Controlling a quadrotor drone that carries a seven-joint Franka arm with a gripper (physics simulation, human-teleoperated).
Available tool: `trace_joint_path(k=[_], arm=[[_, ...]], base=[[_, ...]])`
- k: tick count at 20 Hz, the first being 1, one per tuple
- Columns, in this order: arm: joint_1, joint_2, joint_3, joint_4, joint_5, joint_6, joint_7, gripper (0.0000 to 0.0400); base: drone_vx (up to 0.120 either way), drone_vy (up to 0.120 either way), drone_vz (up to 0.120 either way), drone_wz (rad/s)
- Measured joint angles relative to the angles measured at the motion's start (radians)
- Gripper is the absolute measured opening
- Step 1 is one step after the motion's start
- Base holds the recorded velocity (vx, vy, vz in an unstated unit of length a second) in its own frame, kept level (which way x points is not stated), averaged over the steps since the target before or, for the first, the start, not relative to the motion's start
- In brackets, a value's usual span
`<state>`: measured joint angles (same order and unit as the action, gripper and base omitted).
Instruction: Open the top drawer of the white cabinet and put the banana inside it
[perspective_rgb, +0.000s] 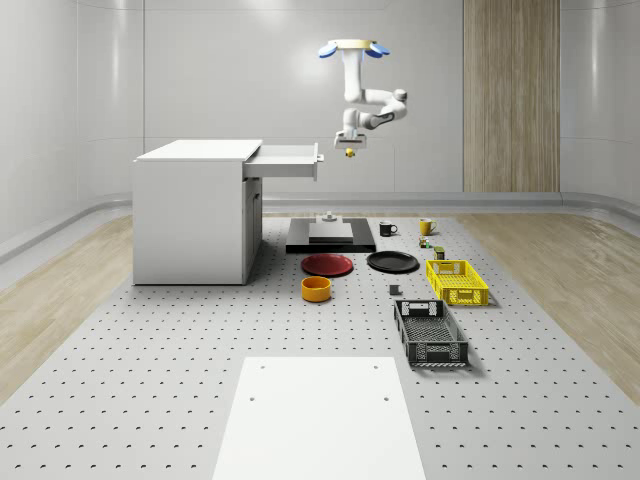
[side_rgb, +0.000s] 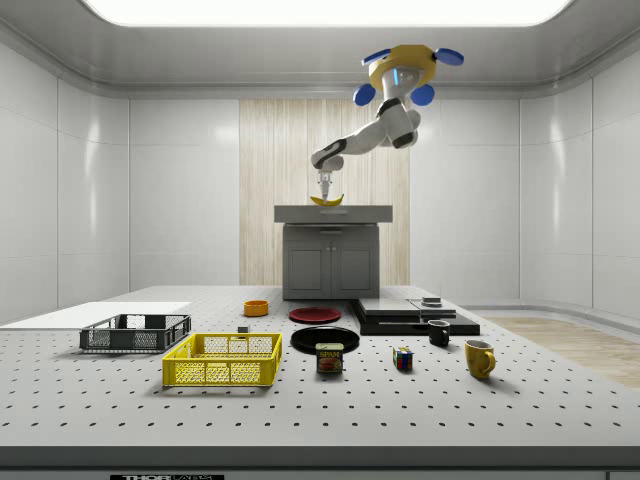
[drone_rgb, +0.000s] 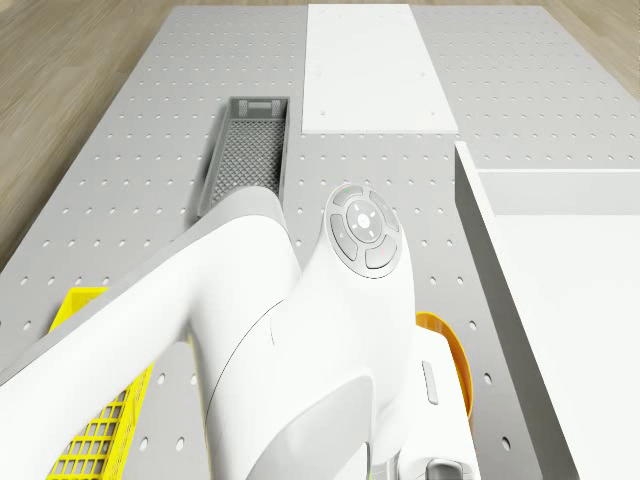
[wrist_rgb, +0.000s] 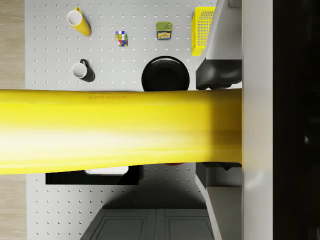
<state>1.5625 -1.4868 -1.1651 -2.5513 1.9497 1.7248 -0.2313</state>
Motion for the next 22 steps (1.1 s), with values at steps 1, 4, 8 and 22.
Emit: trace_joint_path(k=[1, 4, 8, 22], arm=[[0.000, 0.000, 0.000, 0.000, 0.000, 0.000, 0.000, 0.0190], [0.000, -0.001, 0.000, 0.000, 0.000, 0.001, 0.000, 0.0190], [0.001, -0.002, 0.000, 0.000, -0.001, 0.001, 0.000, 0.0190], [0.002, -0.004, 0.000, 0.000, -0.002, 0.004, -0.001, 0.0190]], base=[[-0.120, -0.120, 0.120, 0.000], [-0.120, -0.120, 0.120, 0.000], [-0.050, -0.120, 0.120, 0.000], [0.000, -0.120, 0.026, 0.000]])
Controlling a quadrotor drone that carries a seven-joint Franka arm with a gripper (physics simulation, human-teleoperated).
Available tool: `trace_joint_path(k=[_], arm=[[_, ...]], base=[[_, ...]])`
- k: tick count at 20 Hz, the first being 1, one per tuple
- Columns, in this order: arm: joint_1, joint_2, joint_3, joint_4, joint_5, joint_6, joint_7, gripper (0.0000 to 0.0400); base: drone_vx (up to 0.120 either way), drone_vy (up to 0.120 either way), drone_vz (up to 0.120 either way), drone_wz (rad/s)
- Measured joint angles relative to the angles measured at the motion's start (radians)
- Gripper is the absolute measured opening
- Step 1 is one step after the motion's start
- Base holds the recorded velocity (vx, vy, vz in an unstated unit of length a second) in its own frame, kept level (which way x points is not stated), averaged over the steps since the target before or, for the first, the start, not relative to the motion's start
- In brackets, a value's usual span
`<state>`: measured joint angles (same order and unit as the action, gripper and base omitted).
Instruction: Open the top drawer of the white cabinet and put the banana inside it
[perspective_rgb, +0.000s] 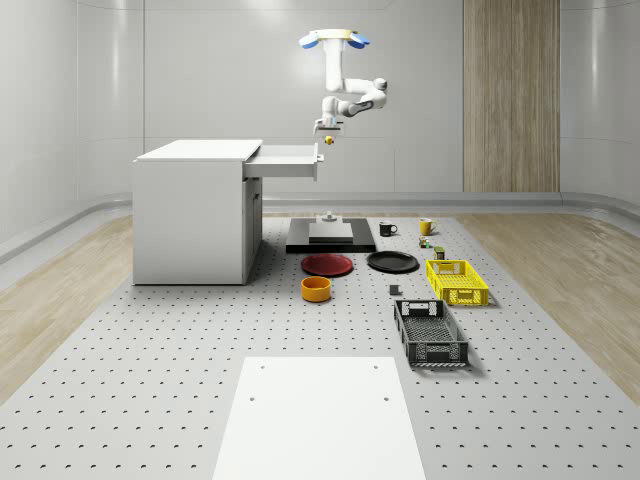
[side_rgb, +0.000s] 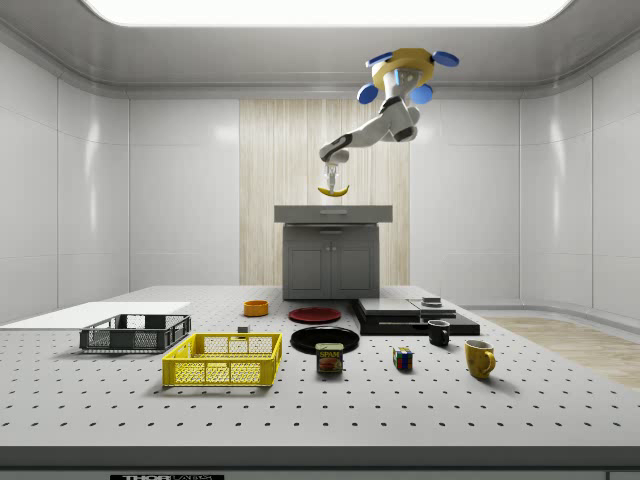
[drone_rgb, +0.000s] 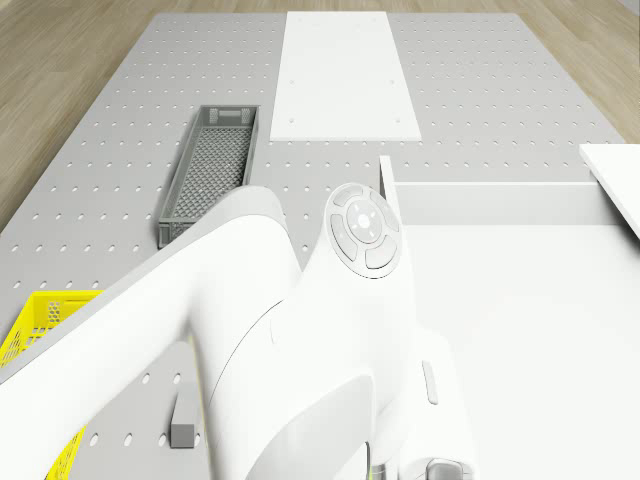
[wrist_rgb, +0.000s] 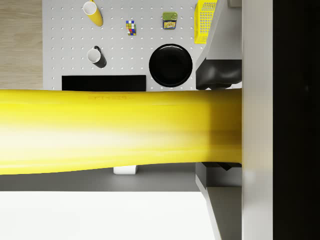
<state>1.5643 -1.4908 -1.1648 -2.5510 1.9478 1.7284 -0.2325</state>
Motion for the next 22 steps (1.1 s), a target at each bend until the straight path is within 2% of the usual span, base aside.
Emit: trace_joint_path(k=[22], arm=[[0.001, -0.003, 0.000, 0.000, -0.001, 0.003, -0.001, 0.0190]], base=[[0.000, -0.120, 0.000, 0.000]])
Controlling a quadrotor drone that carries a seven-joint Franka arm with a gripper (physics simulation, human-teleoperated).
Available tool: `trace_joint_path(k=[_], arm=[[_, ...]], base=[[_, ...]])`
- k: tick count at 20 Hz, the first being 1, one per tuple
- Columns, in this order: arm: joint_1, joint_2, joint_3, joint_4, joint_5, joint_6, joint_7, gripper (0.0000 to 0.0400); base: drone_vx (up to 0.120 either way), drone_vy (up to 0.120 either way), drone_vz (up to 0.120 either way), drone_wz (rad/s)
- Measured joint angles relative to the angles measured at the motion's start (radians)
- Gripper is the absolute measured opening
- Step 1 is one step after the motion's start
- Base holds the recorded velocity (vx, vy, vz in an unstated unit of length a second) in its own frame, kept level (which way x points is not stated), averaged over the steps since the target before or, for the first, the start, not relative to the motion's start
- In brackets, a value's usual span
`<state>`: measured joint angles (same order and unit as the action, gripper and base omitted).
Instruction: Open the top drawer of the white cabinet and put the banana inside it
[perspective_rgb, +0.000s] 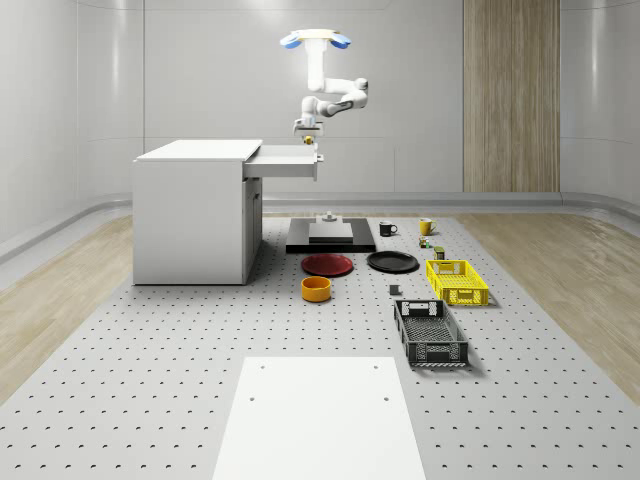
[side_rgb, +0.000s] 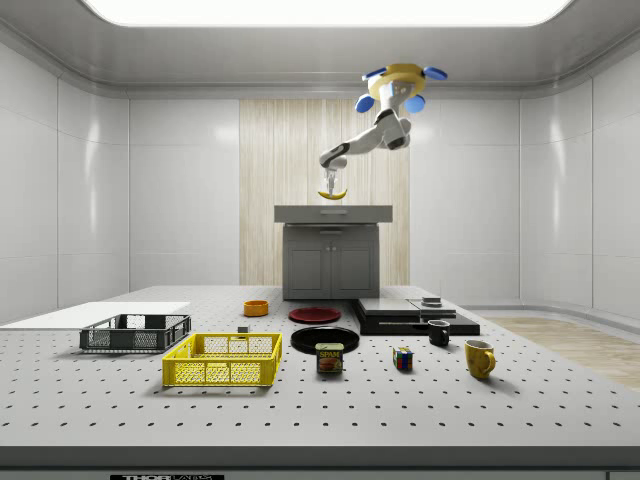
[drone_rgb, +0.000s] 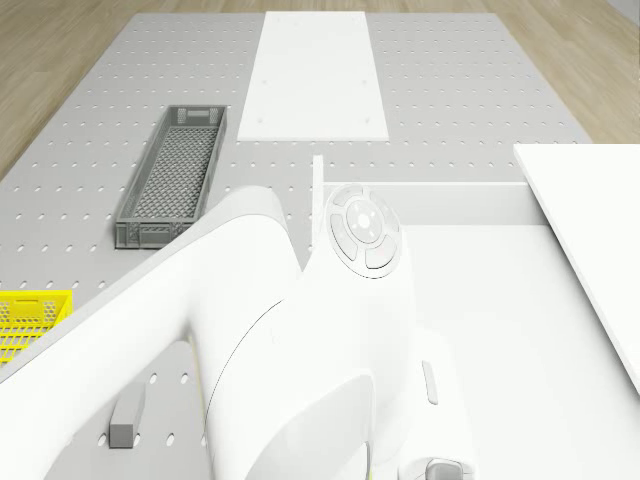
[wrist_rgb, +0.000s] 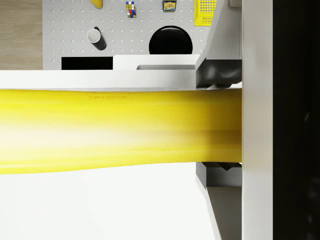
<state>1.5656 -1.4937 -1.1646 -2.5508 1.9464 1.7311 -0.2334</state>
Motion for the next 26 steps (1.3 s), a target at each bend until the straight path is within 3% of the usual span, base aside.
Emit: trace_joint_path(k=[11, 26], arm=[[0.001, -0.001, 0.000, 0.000, 0.000, 0.001, 0.000, 0.0190], [0.038, 0.045, 0.131, 0.088, 0.121, 0.069, 0.004, 0.0190]], base=[[0.000, -0.116, 0.000, 0.000], [0.000, 0.000, 0.000, 0.000]])
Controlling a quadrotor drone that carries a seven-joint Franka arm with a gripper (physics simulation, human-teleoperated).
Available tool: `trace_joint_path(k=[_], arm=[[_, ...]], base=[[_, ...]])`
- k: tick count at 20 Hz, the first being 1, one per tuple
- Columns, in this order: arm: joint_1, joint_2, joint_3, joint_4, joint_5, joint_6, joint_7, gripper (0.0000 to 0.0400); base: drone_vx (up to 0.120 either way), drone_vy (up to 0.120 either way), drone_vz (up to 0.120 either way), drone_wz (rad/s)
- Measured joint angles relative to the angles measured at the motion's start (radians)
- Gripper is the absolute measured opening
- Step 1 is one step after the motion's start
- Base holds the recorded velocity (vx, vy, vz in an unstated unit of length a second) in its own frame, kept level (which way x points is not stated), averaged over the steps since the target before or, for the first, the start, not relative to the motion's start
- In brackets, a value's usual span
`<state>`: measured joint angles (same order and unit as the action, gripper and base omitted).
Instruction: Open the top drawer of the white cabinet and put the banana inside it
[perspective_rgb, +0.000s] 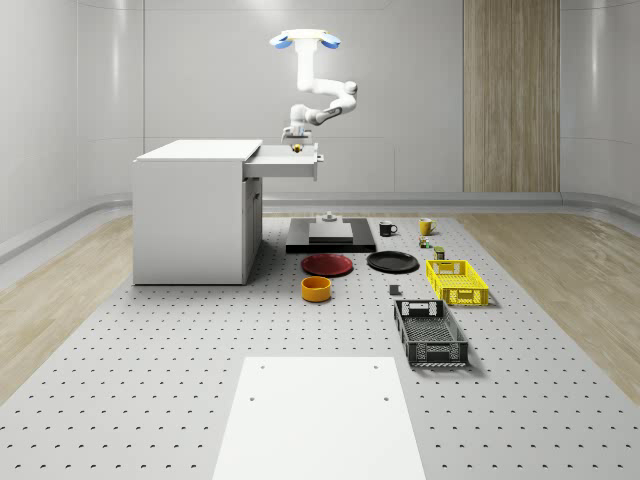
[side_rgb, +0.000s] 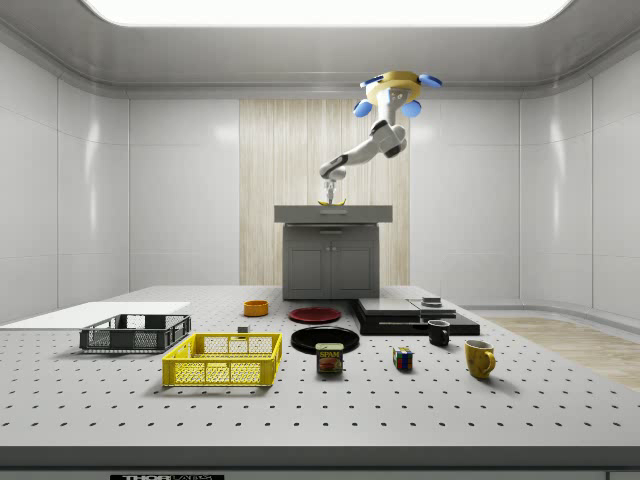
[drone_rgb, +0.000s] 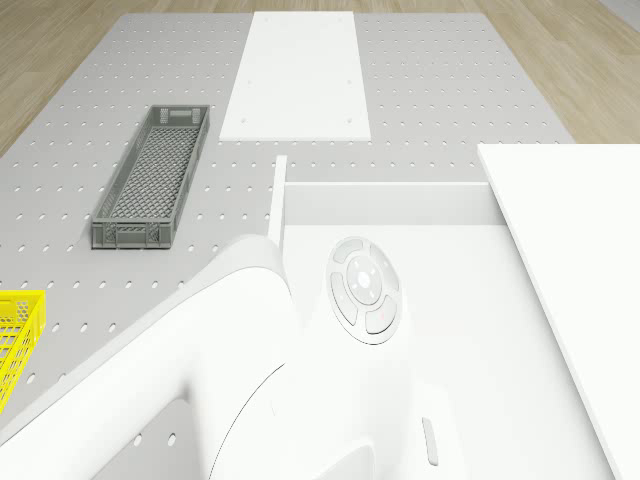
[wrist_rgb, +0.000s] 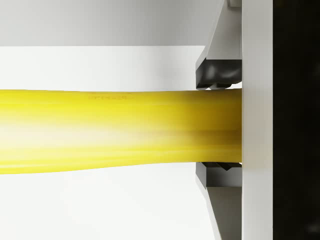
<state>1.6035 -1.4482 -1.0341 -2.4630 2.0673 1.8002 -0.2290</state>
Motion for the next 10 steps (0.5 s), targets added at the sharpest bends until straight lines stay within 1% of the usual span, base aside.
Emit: trace_joint_path(k=[10], arm=[[0.015, 0.047, 0.064, 0.061, 0.068, 0.028, 0.011, 0.0190]], base=[[0.000, 0.000, 0.000, 0.000]])
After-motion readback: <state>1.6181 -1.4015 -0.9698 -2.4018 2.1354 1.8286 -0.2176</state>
